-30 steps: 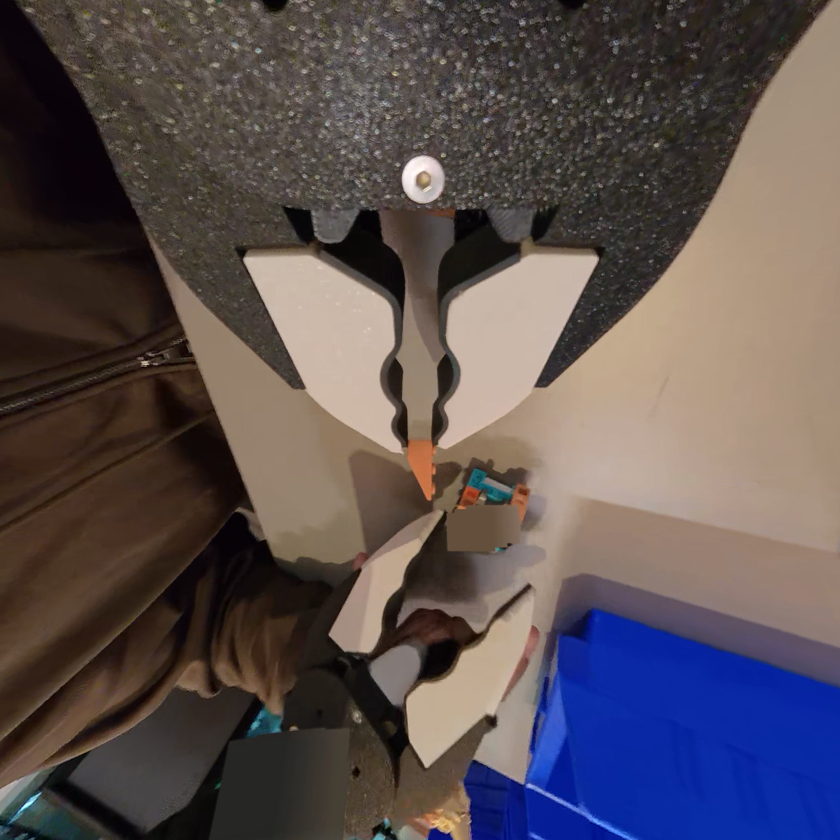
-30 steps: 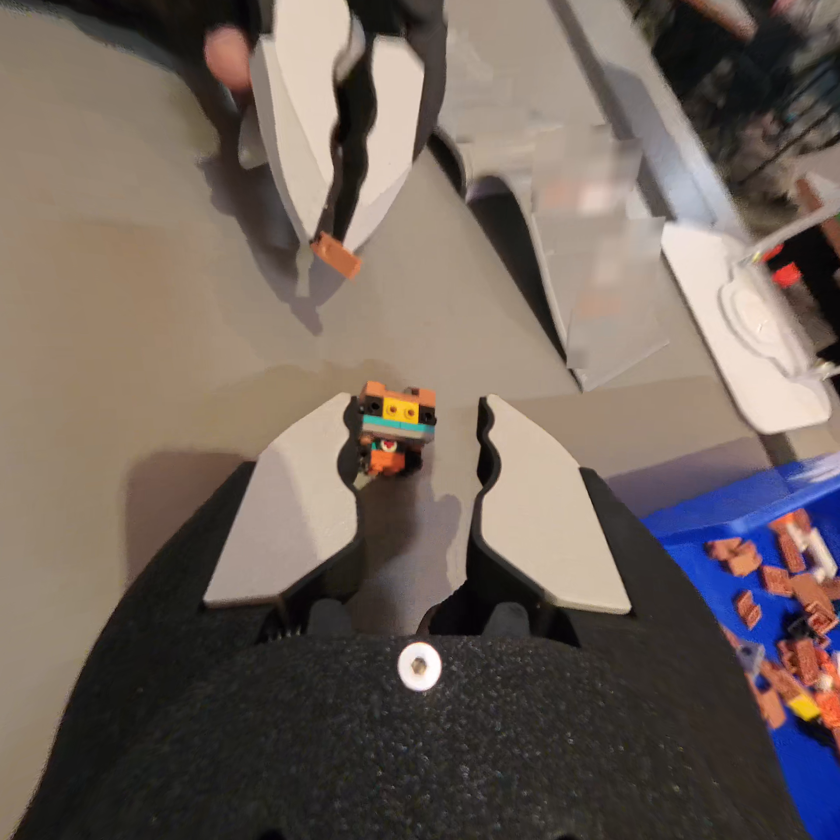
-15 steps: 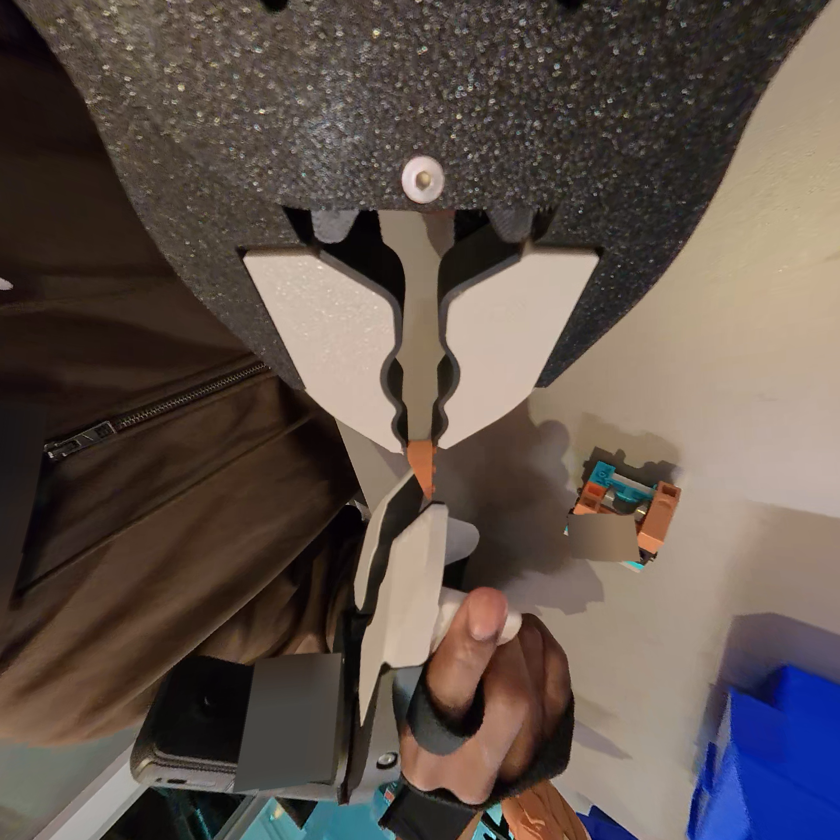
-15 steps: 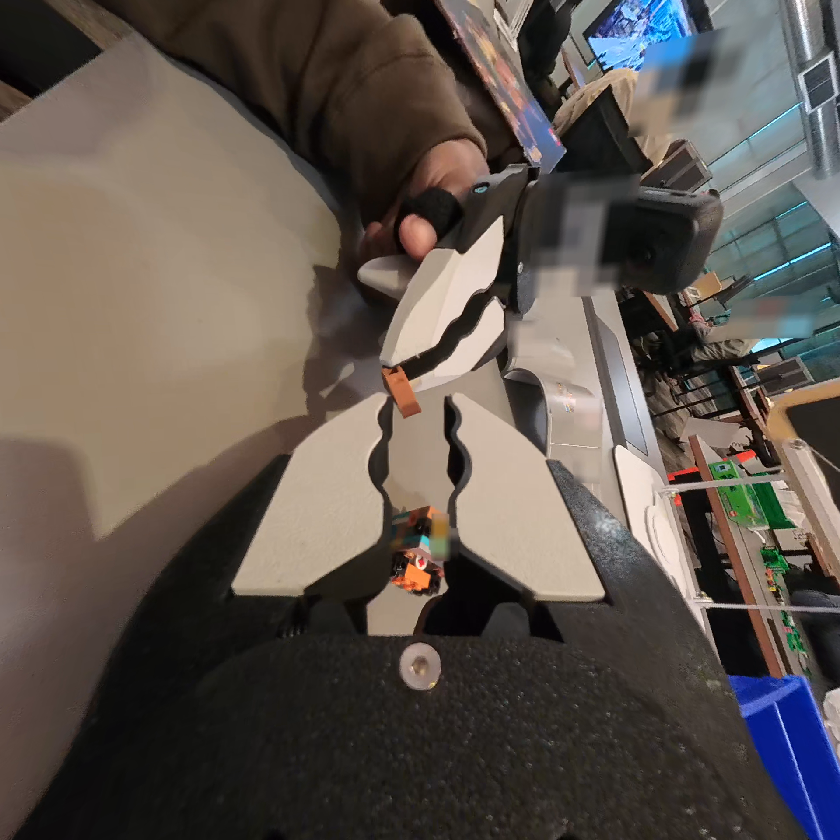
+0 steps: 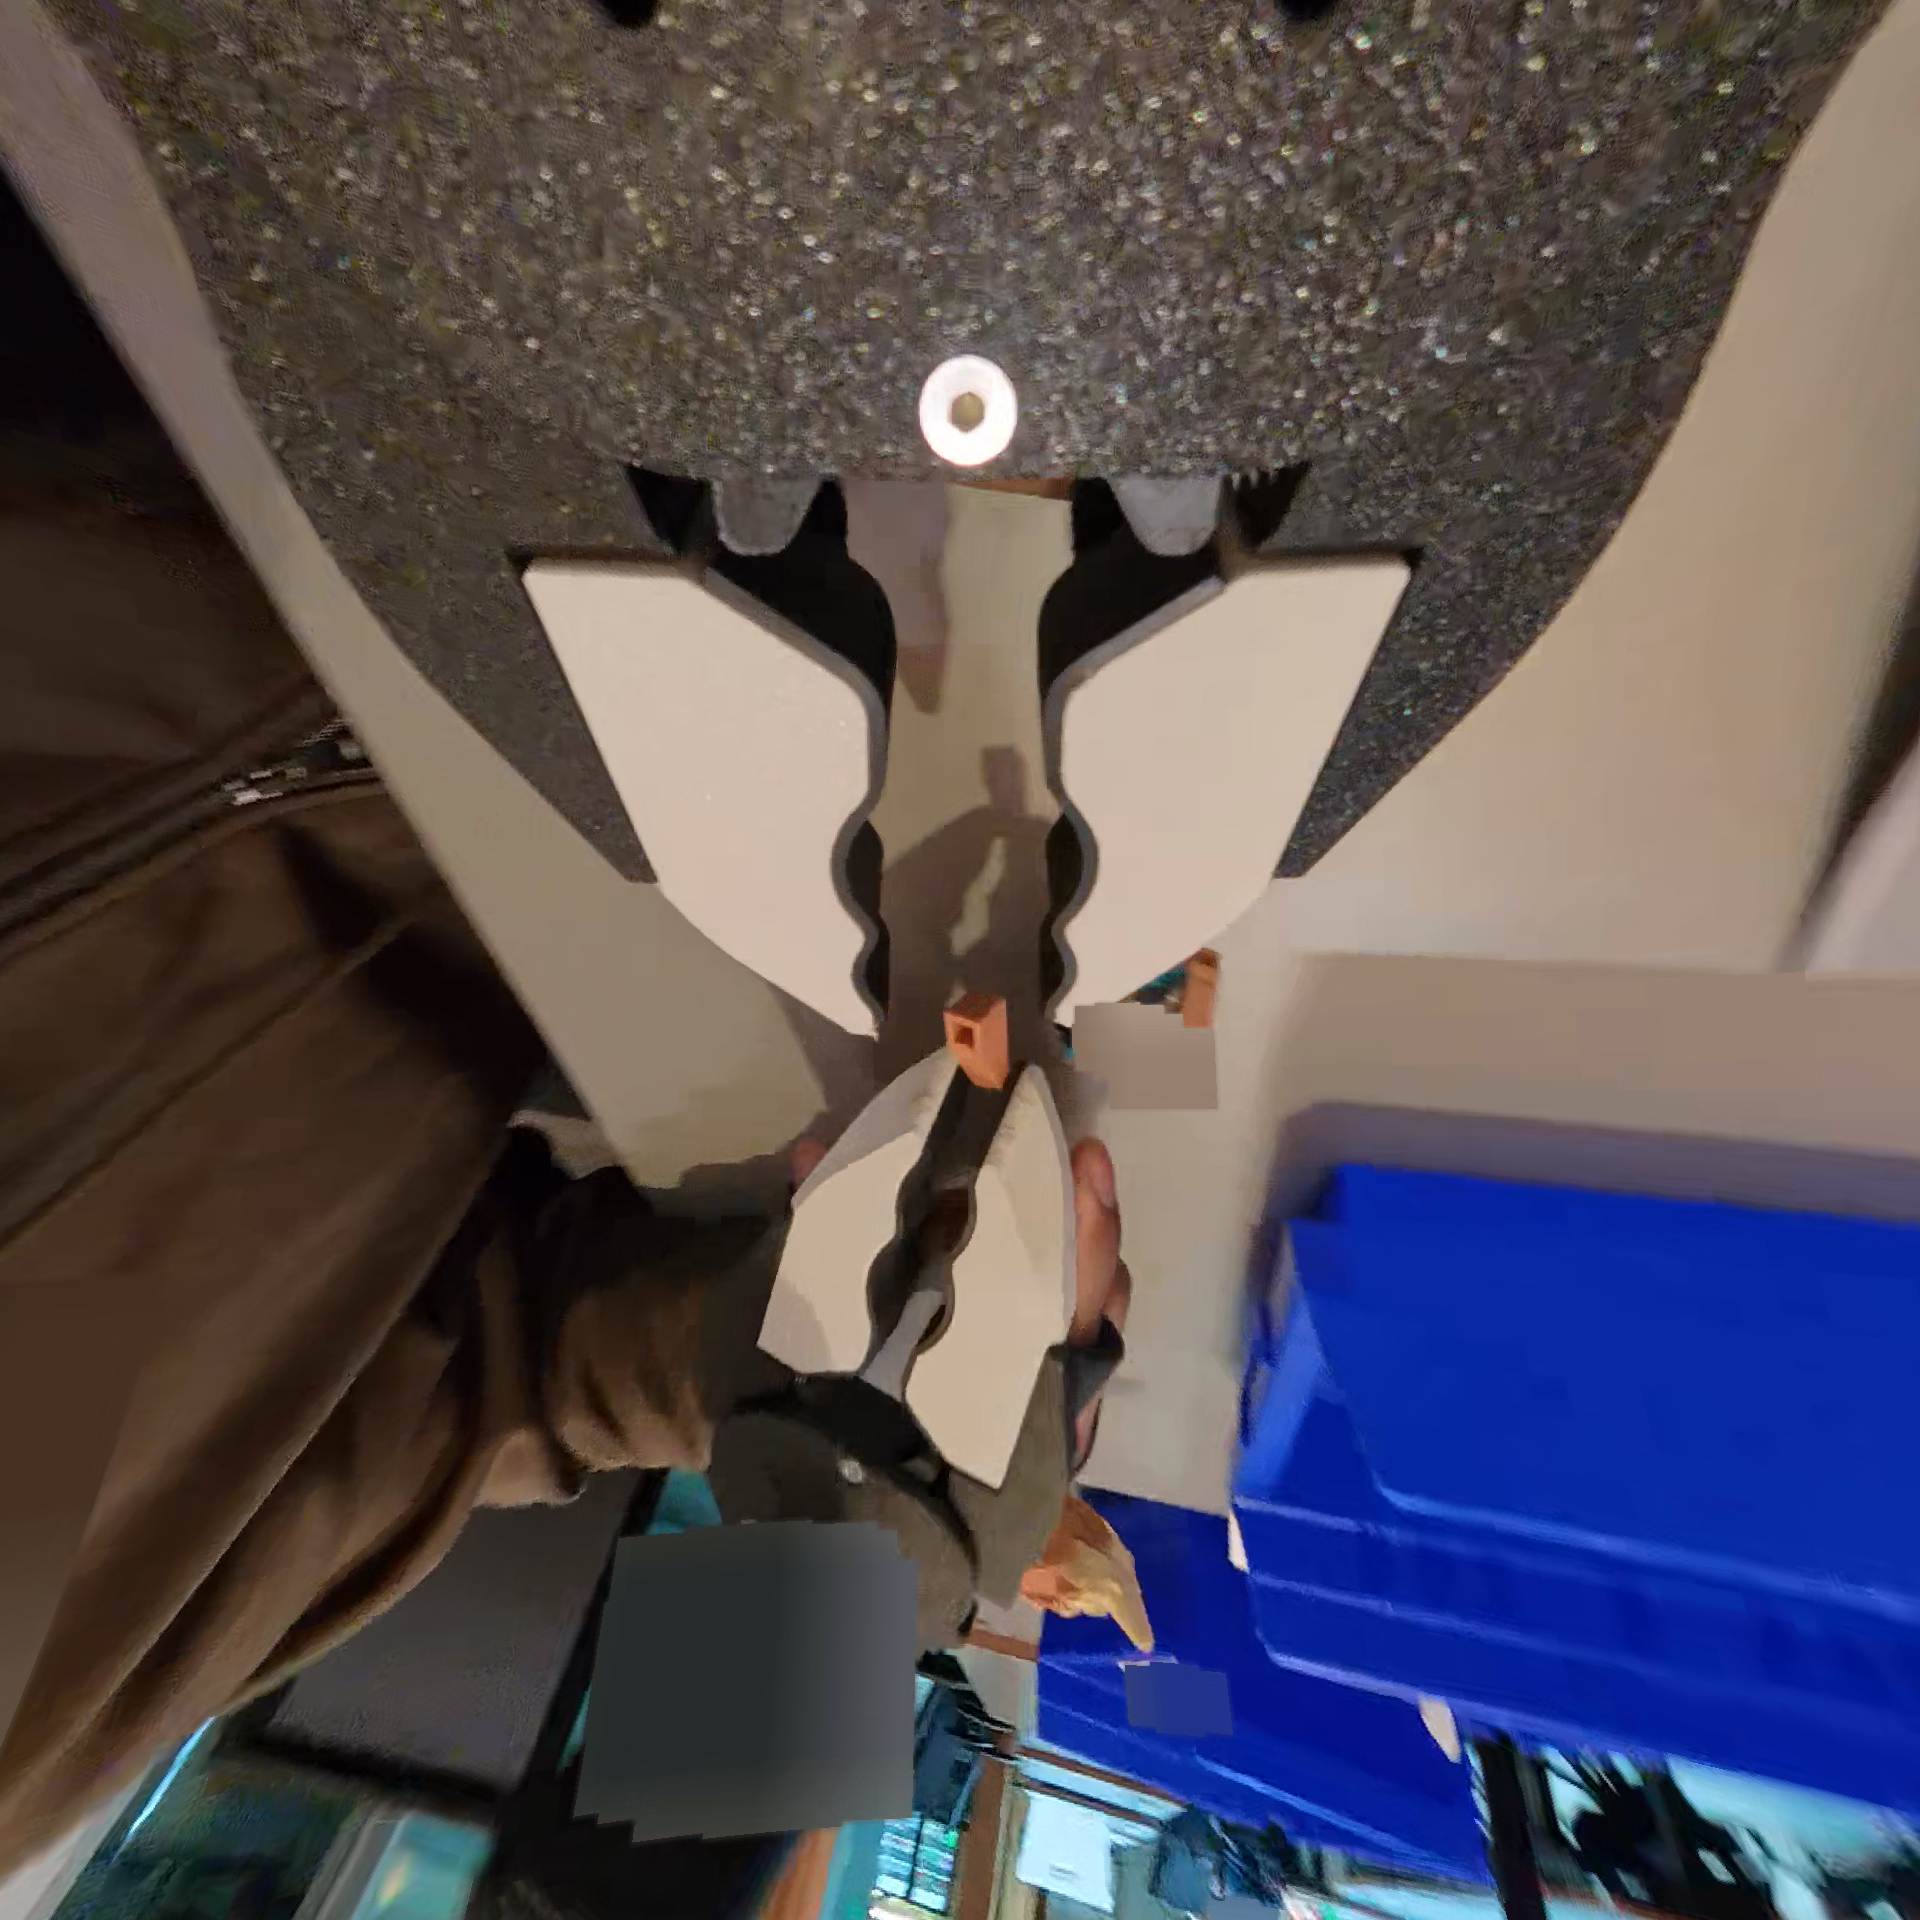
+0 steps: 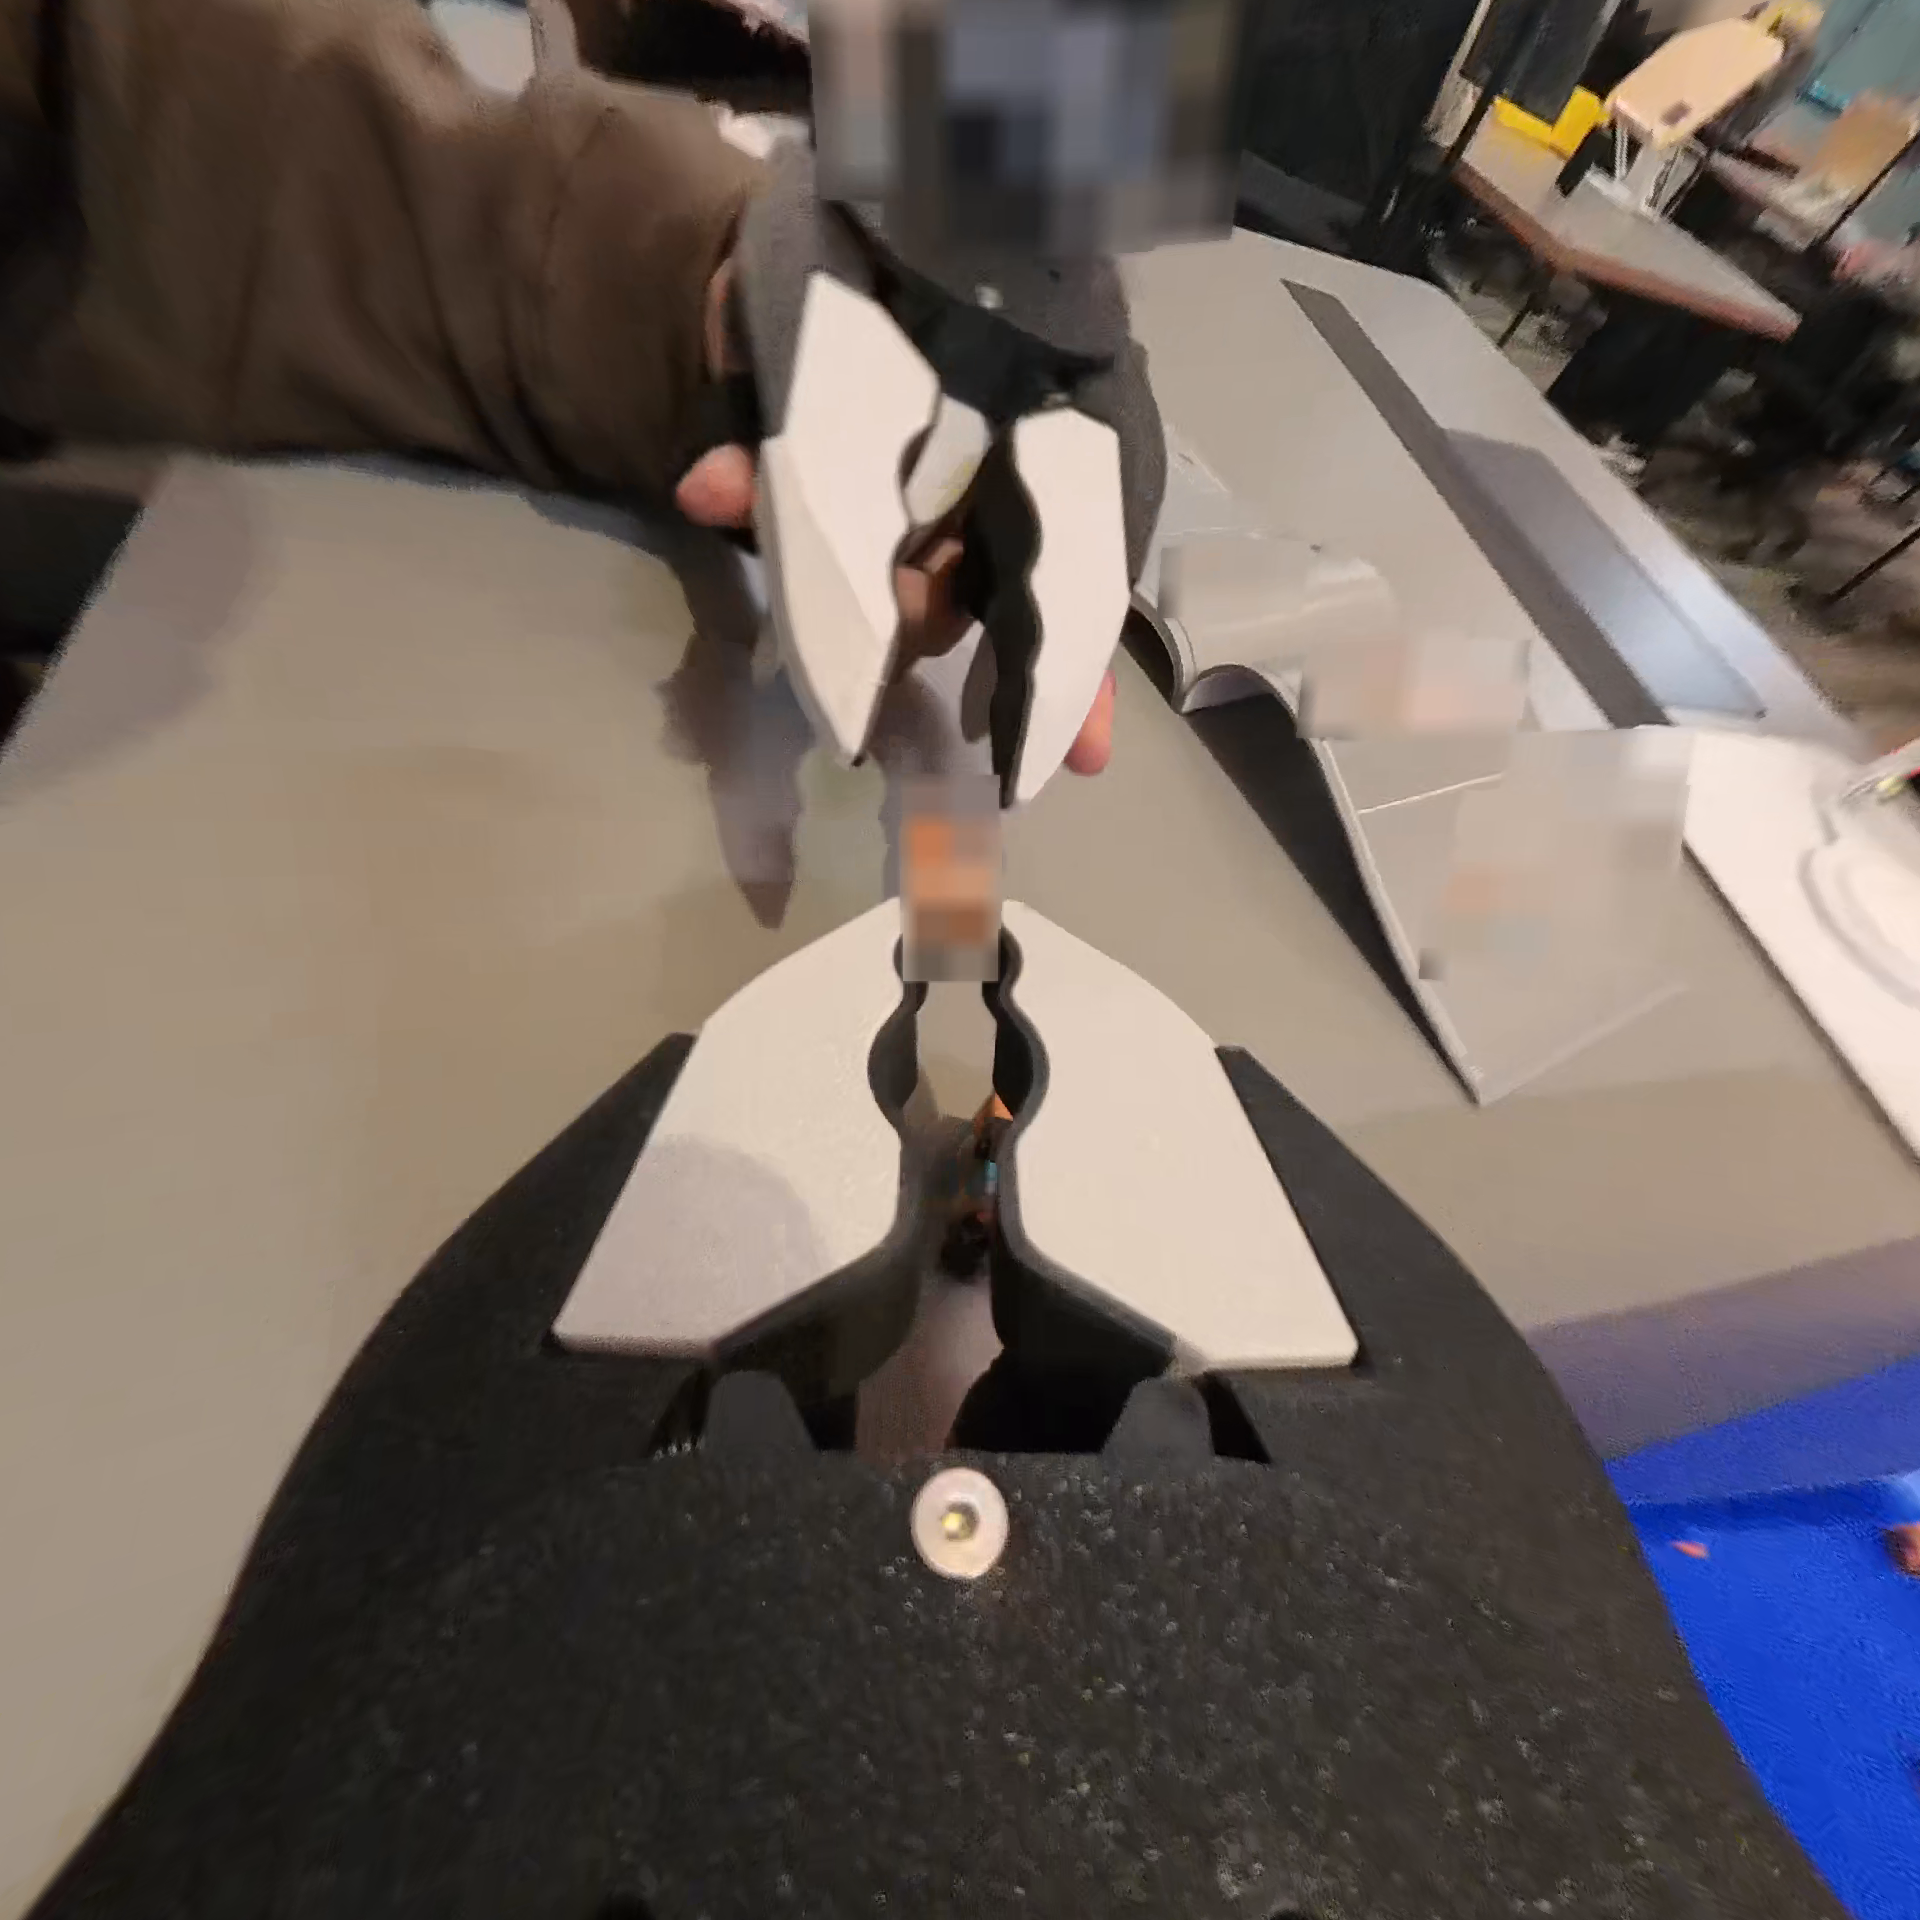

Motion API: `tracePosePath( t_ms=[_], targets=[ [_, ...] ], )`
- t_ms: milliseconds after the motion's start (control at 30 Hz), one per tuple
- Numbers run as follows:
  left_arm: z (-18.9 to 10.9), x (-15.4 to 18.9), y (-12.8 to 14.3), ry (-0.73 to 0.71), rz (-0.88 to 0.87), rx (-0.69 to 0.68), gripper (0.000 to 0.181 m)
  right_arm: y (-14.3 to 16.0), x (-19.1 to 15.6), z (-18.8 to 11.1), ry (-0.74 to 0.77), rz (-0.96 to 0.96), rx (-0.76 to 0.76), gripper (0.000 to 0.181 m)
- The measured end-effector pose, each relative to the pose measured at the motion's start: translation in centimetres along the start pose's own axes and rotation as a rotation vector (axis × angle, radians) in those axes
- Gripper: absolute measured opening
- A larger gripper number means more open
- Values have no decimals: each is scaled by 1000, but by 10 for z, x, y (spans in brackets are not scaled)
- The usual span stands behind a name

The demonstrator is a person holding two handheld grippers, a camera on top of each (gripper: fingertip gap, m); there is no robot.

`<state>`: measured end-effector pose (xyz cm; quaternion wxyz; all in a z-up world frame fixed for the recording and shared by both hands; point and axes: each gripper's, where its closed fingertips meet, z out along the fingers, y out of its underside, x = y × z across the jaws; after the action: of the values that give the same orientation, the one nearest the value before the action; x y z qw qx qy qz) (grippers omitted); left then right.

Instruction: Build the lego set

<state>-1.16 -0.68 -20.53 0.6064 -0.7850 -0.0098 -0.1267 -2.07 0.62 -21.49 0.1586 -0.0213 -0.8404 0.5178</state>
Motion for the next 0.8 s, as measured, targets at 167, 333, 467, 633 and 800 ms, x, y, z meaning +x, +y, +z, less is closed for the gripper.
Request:
tracePosePath(
  t_ms=[167, 333, 467, 633, 800],
  targets=[
    [8, -4, 7, -108, 168, -86, 30, -3, 1, 1, -33, 113, 42, 9],
    [10, -8, 6, -147, 201, -86, 23, 2, -3, 5, -51, 115, 12, 9],
    [10, -8, 9, -159, 248, -113, 16, 1, -2, 5, -59, 136, 20, 8],
    [11, -8, 8, -174, 275, -115, 9, 0, 0, 4, -60, 161, 35, 8],
    [9, -12, 5, -183, 230, -96, 8, 4, 8, 1, -6, 120, 10, 12]
  ],
)
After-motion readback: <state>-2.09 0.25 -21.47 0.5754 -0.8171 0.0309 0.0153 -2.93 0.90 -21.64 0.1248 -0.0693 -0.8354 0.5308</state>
